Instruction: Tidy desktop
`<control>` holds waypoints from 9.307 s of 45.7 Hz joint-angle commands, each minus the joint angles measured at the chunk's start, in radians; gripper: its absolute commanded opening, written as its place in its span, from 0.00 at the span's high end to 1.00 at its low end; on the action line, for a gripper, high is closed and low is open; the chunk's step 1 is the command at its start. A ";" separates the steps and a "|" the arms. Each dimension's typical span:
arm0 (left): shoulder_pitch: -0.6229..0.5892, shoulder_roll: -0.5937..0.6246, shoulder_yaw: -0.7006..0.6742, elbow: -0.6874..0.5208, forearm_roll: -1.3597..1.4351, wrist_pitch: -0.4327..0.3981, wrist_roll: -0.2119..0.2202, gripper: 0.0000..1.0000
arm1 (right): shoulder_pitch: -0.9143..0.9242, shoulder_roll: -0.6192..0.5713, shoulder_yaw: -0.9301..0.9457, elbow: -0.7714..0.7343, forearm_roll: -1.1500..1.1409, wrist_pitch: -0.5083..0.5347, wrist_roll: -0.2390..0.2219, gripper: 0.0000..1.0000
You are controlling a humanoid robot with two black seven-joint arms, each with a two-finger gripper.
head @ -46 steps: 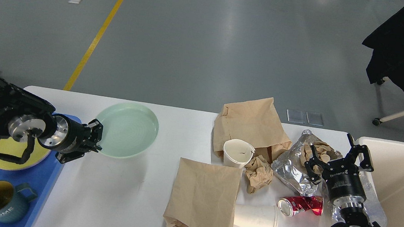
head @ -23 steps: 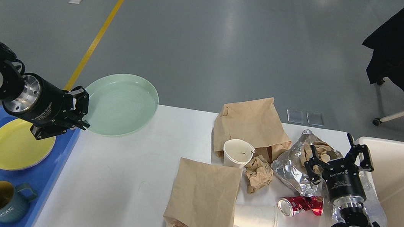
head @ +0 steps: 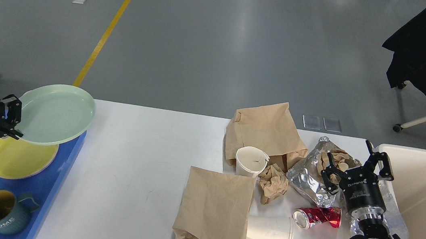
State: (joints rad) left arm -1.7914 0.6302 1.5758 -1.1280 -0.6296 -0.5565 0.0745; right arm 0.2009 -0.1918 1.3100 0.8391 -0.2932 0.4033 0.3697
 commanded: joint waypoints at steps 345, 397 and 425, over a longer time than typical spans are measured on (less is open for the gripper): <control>1.339 -0.445 -2.970 0.669 0.689 -0.166 -0.237 0.03 | 0.000 0.000 -0.005 0.000 0.000 0.000 -0.002 0.00; 1.339 -0.445 -2.970 0.669 0.688 -0.168 -0.237 0.04 | -0.018 -0.156 -0.025 -0.023 -0.003 -0.009 -0.008 0.00; 1.339 -0.446 -2.970 0.669 0.688 -0.168 -0.237 0.04 | -0.015 -0.155 -0.054 -0.021 -0.003 -0.026 -0.014 0.00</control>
State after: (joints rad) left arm -0.4525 0.1853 -1.3944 -0.4587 0.0585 -0.7241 -0.1627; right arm 0.1862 -0.3464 1.2564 0.8177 -0.2953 0.3751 0.3561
